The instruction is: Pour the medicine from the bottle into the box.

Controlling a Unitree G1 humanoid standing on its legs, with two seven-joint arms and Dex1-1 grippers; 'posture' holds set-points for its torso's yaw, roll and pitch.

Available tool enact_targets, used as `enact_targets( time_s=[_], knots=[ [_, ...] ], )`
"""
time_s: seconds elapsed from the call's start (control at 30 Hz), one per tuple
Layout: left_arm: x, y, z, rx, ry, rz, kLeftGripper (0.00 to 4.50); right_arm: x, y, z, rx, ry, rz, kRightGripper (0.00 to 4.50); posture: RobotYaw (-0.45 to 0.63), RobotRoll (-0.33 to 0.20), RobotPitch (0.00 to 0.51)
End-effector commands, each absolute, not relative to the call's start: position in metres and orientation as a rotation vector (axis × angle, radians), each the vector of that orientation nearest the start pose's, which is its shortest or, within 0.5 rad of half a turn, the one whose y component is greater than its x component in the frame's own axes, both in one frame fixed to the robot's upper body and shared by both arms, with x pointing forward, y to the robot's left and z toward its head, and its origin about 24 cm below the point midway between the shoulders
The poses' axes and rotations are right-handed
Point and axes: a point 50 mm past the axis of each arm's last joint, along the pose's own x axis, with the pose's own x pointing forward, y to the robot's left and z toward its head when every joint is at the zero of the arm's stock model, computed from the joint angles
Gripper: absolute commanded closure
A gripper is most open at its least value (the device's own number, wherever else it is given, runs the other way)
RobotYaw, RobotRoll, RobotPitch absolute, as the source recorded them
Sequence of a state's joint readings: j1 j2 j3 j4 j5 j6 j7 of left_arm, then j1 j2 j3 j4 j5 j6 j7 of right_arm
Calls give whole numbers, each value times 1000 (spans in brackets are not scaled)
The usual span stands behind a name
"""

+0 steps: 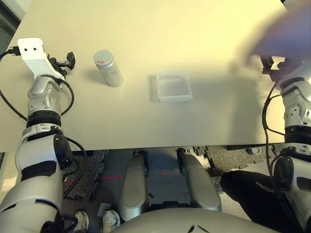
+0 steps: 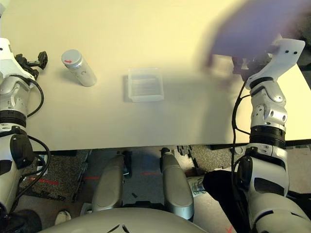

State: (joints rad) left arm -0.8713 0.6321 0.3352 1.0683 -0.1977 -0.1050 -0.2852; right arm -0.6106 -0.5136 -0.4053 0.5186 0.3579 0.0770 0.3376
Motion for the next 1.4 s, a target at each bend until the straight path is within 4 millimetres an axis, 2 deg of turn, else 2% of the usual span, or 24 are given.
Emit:
enact_targets(
  time_s=[0.03, 0.27, 0.43, 0.6, 0.73, 0.83, 1.03, 1.27, 1.4],
  knots=[
    [362, 337, 159, 41, -66, 208, 41, 335, -317, 163, 77, -211, -81, 0, 28, 0, 277],
    [364, 331, 158, 43, -67, 160, 41, 336, -316, 166, 70, -214, -58, 0, 7, 0, 273],
    [360, 332, 165, 59, -59, 38, 41, 333, -315, 174, 52, -208, -5, 0, 25, 0, 262],
    [335, 348, 185, 102, -37, -140, 41, 328, -302, 184, 18, -159, 126, 0, 38, 0, 260],
    [316, 348, 194, 100, -2, -252, 41, 325, -297, 189, 17, -122, 183, 0, 69, 0, 264],
    [307, 335, 199, 81, 49, -386, 41, 327, -298, 190, 12, -112, 188, 0, 68, 0, 272],
    [294, 310, 195, 66, 181, -611, 41, 324, -291, 191, 12, -106, 233, 0, 54, 0, 285],
    [285, 308, 189, 98, 285, -684, 41, 316, -277, 191, 5, -83, 309, 0, 37, 0, 294],
    [290, 304, 187, 107, 261, -685, 41, 314, -266, 198, -5, -87, 354, 0, 25, 0, 292]
  ],
)
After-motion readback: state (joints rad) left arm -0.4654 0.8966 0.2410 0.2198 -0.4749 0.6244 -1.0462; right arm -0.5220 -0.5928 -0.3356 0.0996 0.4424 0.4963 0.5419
